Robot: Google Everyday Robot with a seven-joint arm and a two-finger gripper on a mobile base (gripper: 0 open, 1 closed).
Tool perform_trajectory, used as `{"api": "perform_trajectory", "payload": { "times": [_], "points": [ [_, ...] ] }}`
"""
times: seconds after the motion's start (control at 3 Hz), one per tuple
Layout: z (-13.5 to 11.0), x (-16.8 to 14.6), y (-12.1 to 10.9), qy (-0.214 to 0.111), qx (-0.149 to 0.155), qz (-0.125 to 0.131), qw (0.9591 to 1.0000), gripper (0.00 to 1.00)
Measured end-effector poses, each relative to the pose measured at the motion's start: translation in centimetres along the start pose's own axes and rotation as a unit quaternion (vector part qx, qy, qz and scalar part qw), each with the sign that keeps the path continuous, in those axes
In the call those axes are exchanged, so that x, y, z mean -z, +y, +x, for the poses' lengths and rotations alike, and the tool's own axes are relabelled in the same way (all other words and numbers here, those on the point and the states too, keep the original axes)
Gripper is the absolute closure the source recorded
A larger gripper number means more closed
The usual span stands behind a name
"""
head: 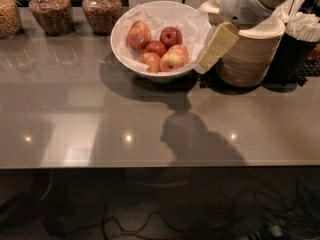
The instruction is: Pick apple from white bowl
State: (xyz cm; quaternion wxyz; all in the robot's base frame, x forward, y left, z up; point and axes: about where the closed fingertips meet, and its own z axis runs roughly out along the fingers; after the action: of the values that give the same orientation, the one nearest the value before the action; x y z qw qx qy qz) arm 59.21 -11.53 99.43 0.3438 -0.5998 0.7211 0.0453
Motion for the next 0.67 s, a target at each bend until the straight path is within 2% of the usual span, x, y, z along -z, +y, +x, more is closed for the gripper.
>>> {"api": "perform_trajectory", "payload": {
  "times": [0.33,0.67],
  "points": [
    [-4.54,-2.79,-2.42,-0.036,0.012,0.009,0.9992,0.0],
    [-5.02,-2.91,-2.51,-0.039,0.015,0.01,0.9991,0.0]
  ]
}}
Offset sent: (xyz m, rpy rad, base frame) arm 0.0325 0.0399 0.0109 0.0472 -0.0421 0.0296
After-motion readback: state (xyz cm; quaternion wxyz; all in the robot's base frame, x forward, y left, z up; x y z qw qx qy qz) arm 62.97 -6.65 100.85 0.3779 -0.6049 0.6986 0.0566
